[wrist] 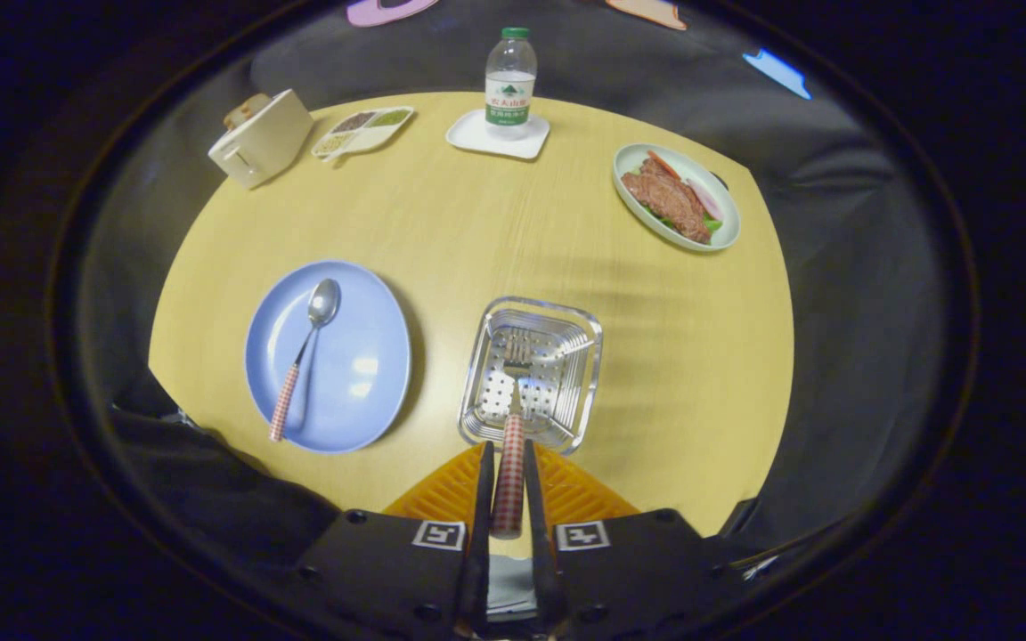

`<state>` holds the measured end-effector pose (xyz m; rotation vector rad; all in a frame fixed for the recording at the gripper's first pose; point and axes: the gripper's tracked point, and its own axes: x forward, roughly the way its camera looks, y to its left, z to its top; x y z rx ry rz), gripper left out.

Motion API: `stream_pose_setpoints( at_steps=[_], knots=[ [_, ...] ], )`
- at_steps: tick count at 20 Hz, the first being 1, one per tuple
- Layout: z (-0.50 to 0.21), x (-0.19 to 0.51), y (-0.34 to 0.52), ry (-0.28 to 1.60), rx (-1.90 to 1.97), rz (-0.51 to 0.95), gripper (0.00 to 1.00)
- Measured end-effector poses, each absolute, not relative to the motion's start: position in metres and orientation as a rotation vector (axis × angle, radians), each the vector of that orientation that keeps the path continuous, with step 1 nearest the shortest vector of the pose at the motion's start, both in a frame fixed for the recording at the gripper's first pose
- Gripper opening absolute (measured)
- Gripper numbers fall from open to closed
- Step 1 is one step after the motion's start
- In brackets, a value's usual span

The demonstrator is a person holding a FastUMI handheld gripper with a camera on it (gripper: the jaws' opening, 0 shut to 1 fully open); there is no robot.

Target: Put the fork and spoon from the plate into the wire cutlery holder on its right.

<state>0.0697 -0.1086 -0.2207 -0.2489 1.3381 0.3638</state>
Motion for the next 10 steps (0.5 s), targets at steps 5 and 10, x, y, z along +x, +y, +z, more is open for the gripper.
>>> stream_pose_setpoints(
  at_steps=[5,10],
  knots=[
    [-0.204,0.08,-0.107,1.228,-0.125,0.311,0.68],
    [-0.172,0.093,-0.091,1.002,0.056,0.266,0.98]
  ],
)
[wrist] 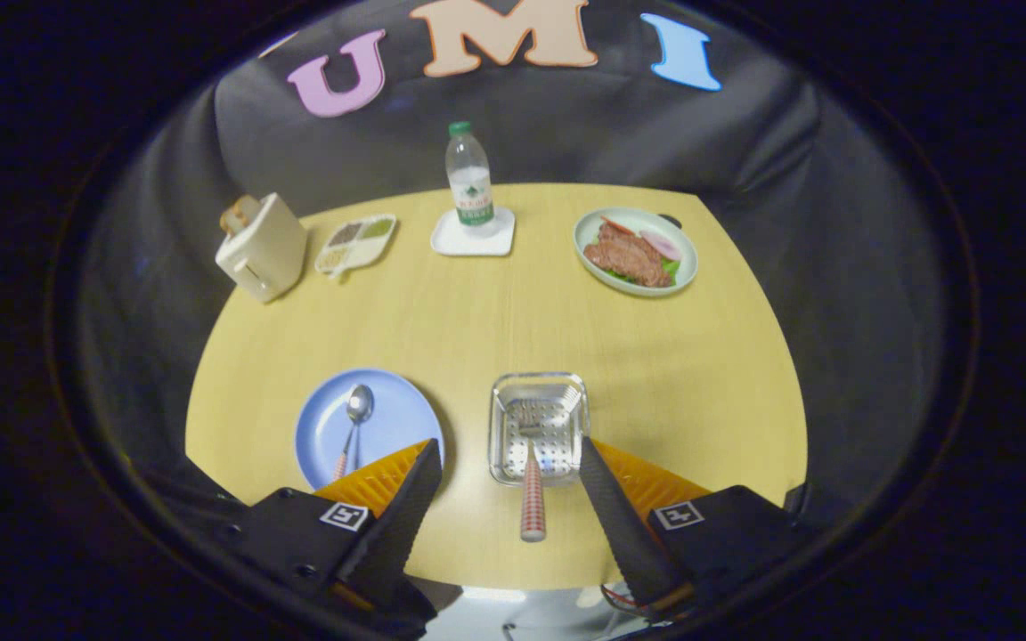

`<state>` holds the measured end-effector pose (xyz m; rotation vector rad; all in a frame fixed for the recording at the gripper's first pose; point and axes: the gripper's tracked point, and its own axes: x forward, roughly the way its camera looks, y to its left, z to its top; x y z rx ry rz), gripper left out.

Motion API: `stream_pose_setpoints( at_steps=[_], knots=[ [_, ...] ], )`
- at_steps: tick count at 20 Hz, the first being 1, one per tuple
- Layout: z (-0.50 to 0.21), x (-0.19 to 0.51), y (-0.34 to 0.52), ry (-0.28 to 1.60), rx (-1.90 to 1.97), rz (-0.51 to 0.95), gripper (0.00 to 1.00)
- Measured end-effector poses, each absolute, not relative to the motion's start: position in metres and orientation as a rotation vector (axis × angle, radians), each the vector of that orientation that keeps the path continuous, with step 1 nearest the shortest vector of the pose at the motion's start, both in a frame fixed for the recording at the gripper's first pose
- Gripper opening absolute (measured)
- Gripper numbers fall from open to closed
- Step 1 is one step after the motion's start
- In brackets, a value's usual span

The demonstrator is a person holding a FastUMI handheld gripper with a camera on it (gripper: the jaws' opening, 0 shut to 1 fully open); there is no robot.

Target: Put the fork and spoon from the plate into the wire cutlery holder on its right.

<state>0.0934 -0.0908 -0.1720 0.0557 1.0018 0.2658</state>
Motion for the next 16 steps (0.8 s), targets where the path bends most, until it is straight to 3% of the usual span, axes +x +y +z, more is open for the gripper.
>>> stream_pose_setpoints(
  at_steps=[7,12,16],
  knots=[
    [-0.118,0.082,-0.07,0.643,0.124,0.239,0.98],
    [-0.114,0.046,-0.026,0.512,0.097,0.272,0.97],
    [-0.149,0.019,0.019,0.518,0.088,0.31,0.97]
  ],
)
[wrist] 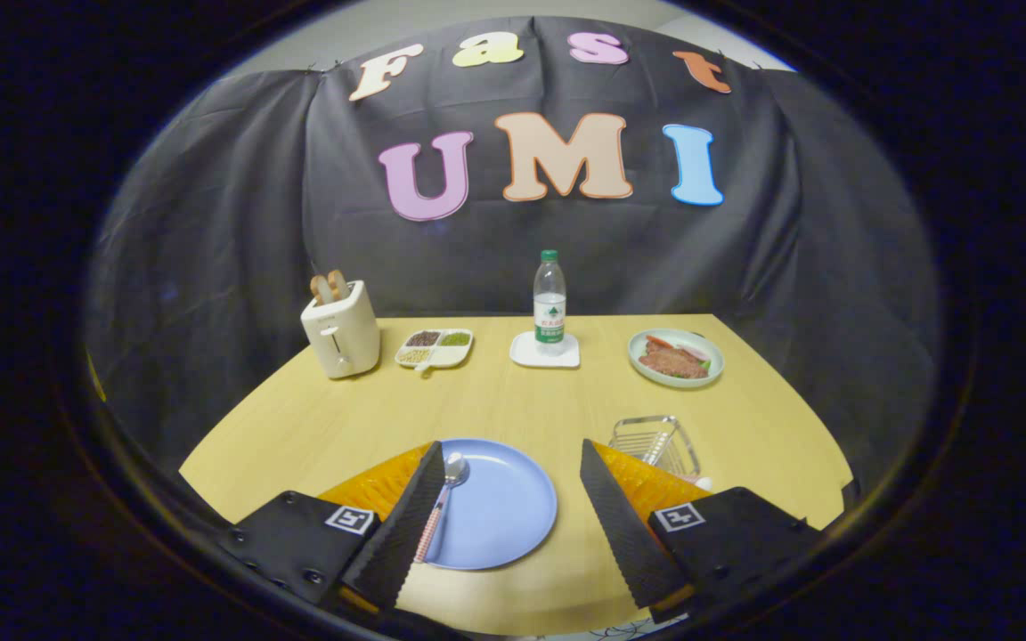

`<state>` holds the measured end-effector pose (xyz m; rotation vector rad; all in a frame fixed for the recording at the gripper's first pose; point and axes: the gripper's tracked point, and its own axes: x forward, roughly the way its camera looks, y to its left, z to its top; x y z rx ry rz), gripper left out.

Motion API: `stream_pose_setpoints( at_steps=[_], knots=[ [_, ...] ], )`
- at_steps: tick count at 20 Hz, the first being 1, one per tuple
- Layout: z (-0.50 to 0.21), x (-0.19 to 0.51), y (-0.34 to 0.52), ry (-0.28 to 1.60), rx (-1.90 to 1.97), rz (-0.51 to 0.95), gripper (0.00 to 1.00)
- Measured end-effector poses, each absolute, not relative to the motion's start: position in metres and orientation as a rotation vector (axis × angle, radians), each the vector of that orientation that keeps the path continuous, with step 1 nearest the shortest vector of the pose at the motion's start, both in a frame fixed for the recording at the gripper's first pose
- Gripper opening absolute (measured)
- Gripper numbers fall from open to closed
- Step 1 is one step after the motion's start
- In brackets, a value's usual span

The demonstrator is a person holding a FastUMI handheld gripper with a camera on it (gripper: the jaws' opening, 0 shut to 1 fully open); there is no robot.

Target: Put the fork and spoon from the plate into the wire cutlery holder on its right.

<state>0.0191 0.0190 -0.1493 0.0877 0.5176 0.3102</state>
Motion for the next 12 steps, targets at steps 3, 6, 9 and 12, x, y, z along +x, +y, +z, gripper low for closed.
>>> stream_pose_setpoints(
  at_steps=[3,6,9,12],
  knots=[
    [-0.179,0.009,0.049,0.55,0.119,0.327,0.97],
    [-0.209,0.003,0.07,0.58,0.117,0.349,0.97],
    [-0.231,-0.009,0.081,0.616,0.107,0.369,0.98],
    [-0.251,-0.013,0.085,0.648,0.091,0.367,0.98]
  ],
)
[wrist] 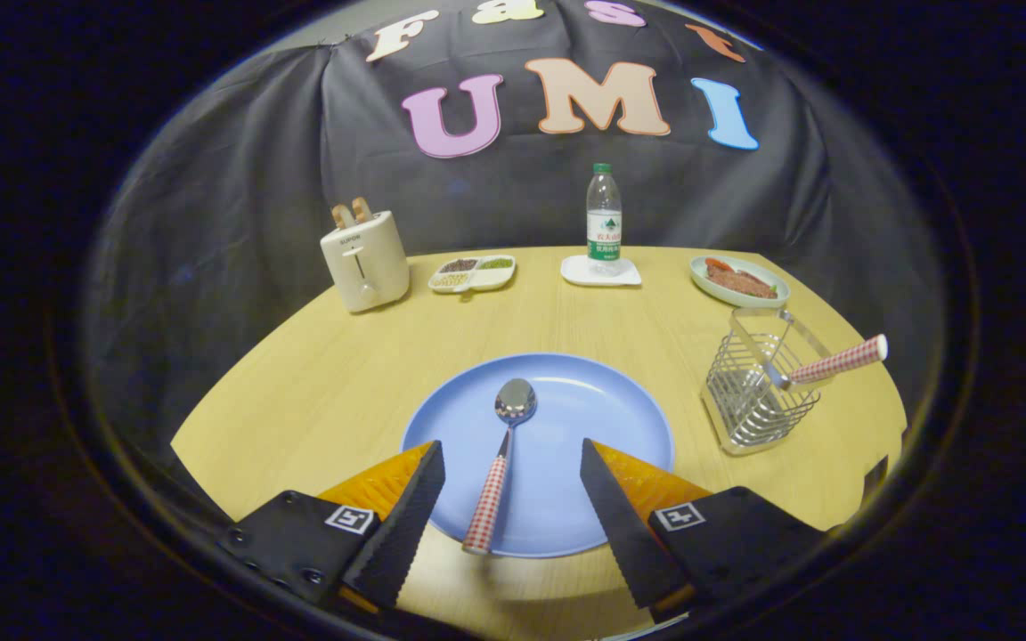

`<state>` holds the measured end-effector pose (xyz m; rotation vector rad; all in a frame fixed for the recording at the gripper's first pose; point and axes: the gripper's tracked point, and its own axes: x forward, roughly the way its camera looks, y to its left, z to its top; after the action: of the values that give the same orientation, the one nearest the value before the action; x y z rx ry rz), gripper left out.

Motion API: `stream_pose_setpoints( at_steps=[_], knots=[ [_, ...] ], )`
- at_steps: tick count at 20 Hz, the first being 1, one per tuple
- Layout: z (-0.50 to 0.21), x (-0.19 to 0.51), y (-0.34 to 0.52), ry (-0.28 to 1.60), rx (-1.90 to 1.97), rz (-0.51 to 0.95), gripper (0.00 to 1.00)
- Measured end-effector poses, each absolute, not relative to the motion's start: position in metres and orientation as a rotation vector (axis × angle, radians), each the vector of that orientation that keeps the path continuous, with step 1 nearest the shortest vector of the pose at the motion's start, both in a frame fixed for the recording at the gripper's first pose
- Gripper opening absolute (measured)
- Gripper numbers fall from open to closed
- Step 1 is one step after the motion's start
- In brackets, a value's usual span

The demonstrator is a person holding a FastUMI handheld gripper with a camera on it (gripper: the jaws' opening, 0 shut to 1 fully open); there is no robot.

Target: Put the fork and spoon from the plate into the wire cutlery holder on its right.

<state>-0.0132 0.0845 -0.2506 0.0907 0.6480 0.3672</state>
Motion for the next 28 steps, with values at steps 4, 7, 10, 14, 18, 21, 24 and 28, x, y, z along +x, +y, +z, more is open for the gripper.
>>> stream_pose_setpoints(
  at_steps=[4,7,10,14,18,21,24,28],
  knots=[
    [-0.268,-0.017,0.089,0.676,0.071,0.37,0.97],
    [-0.282,-0.017,0.091,0.705,0.038,0.373,0.92],
    [-0.295,-0.016,0.09,0.734,0.027,0.37,0.69],
    [-0.307,-0.006,0.092,0.737,0.006,0.358,0.37],
    [-0.301,-0.013,0.089,0.744,-0.026,0.369,0.08],
    [-0.298,-0.013,0.088,0.758,-0.031,0.377,0.07],
    [-0.292,-0.014,0.085,0.774,0.006,0.37,0.07],
    [-0.274,-0.008,0.077,0.77,0.039,0.362,0.07]
  ],
)
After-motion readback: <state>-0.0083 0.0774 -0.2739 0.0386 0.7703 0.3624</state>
